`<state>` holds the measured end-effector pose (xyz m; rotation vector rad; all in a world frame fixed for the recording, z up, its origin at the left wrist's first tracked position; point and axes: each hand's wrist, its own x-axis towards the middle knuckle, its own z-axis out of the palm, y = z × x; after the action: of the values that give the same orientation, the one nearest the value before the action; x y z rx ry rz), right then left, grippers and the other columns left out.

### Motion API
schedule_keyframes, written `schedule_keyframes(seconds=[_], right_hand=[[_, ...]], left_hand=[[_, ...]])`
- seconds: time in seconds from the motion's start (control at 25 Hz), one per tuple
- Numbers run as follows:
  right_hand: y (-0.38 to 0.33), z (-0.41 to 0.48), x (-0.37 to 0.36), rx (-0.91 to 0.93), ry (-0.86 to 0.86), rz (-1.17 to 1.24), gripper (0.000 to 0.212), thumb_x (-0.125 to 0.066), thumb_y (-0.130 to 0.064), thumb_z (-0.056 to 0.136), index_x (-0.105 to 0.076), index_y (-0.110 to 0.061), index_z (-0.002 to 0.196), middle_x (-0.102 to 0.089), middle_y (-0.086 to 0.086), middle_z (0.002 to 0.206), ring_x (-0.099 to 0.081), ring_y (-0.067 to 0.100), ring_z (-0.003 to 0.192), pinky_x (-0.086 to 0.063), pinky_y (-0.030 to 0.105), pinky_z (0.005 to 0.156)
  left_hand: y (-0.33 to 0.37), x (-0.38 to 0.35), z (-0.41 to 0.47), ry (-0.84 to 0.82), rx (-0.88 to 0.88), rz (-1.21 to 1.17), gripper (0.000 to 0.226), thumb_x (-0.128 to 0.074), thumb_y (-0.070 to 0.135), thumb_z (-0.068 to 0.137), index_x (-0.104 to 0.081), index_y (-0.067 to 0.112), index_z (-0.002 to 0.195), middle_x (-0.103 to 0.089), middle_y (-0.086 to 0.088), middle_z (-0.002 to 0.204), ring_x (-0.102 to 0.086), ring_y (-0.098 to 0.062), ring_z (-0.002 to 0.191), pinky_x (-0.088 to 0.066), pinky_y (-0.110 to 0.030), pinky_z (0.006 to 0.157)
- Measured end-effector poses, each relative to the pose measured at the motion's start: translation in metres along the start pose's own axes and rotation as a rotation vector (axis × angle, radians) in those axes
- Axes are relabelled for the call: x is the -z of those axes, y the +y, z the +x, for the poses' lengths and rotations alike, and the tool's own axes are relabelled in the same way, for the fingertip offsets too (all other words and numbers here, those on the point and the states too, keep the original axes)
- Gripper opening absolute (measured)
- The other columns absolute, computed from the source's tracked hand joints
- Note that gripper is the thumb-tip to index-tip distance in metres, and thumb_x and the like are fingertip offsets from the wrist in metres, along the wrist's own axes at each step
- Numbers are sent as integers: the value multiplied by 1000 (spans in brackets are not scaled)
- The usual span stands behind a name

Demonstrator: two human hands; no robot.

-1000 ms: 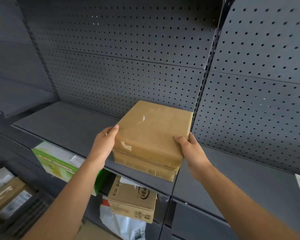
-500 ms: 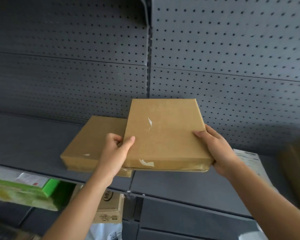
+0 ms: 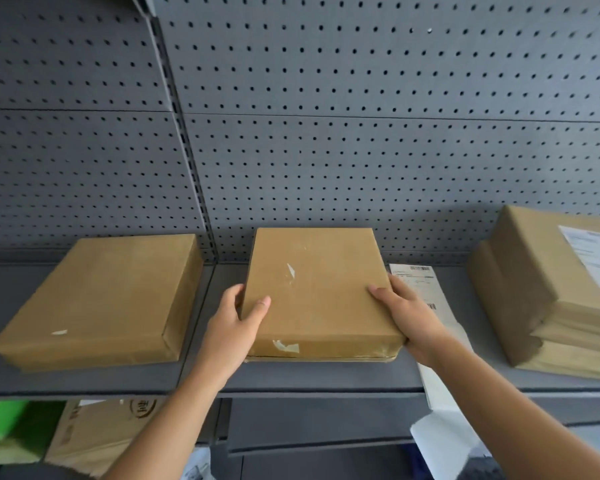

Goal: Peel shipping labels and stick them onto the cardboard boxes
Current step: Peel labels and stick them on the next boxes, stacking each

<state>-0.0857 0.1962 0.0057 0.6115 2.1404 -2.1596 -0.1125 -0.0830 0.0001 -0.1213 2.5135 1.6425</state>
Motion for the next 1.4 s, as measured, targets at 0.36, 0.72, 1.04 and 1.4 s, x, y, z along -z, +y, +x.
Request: schedule_keyframes(seconds=[0.36,0.72,1.04,1.4], right_hand=[[27,17,3,20,-39,-30,33,-65,-34,94,-61,-36,126,-74,-8,115,-71,15,103,-56,37,91],[47,12,75,261,215,-864,45,-52,-29,101,-47,-22,146,-45,-5,148,-40,15,138,-31,28,109],[80,8,116,167,210,-1219,40,-52,-35,100,-54,-31,140,-46,-3,149,-41,21,137,-42,38,107],[38,-31,110,506,533,-1137,24,-58,-30,98,-72,-30,118,-69,-7,117,-61,20,108,-51,33,76]], left_hand=[[-14,-18,1,17,45,76,65,-60,51,96,-35,25,151,-61,10,120,-61,-13,101,-46,-29,77],[-10,-14,-3,57,-17,108,68,-55,50,99,-30,26,158,-43,3,159,-45,-20,141,-41,-39,110],[37,-35,-29,144,-398,147,50,-55,34,102,-41,30,150,-41,16,155,-37,0,139,-30,-29,115],[66,-100,-53,-107,-586,141,25,-54,35,102,-62,28,125,-64,23,123,-51,23,113,-38,-5,95]])
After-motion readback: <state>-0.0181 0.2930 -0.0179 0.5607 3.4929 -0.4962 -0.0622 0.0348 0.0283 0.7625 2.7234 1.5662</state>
